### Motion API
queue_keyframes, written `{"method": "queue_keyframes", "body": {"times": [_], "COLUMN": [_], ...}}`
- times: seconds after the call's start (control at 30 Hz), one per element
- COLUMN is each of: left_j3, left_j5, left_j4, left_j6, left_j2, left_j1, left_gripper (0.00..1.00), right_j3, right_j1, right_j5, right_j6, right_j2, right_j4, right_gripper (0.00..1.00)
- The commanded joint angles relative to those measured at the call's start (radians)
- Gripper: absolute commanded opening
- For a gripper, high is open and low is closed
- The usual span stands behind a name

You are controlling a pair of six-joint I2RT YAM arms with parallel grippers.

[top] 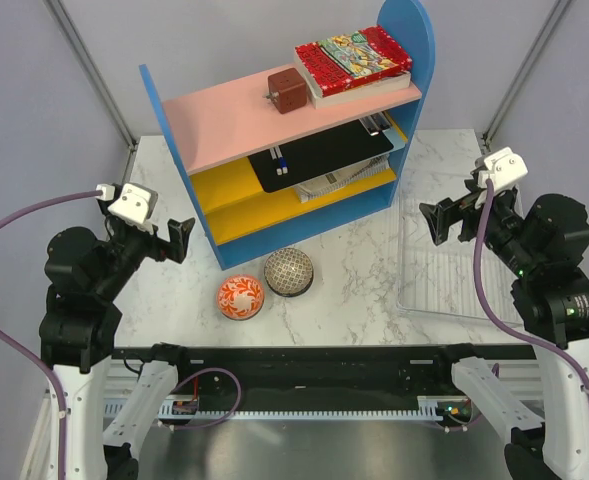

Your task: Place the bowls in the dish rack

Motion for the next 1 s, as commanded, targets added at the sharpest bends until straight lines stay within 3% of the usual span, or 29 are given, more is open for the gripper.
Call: {"method": "queue_keyframes", "body": {"times": [0.0,0.2,0.5,0.97], "left_j3": [0.038,0.042,-0.091,-0.277], "left_j5": [0.038,0.083,0.104,-0.005], "left_j4": [-0.007,-0.039,-0.052,0.129], "left_j6": [0.019,0.042,0.073,0.062], "left_j2": [0.011,0.025,0.056,0.122], "left_j1": [0.0,0.0,0.0,0.0], "left_gripper": [0.97,0.97,0.91,0.86], "right_j3": [0.017,0.008,-0.021,-0.135], "right_j1": [-0.002,-0.001,-0.001,-0.001], "right_j5": [-0.003,-0.008,0.155,0.186], "right_j6": [0.003,-0.018,0.042,0.014], "right_j2": [0.009,0.038,0.202,0.429], "right_j4": [0.021,0.036,0.11,0.358], "right_gripper": [0.98,0.97,0.97,0.97]}}
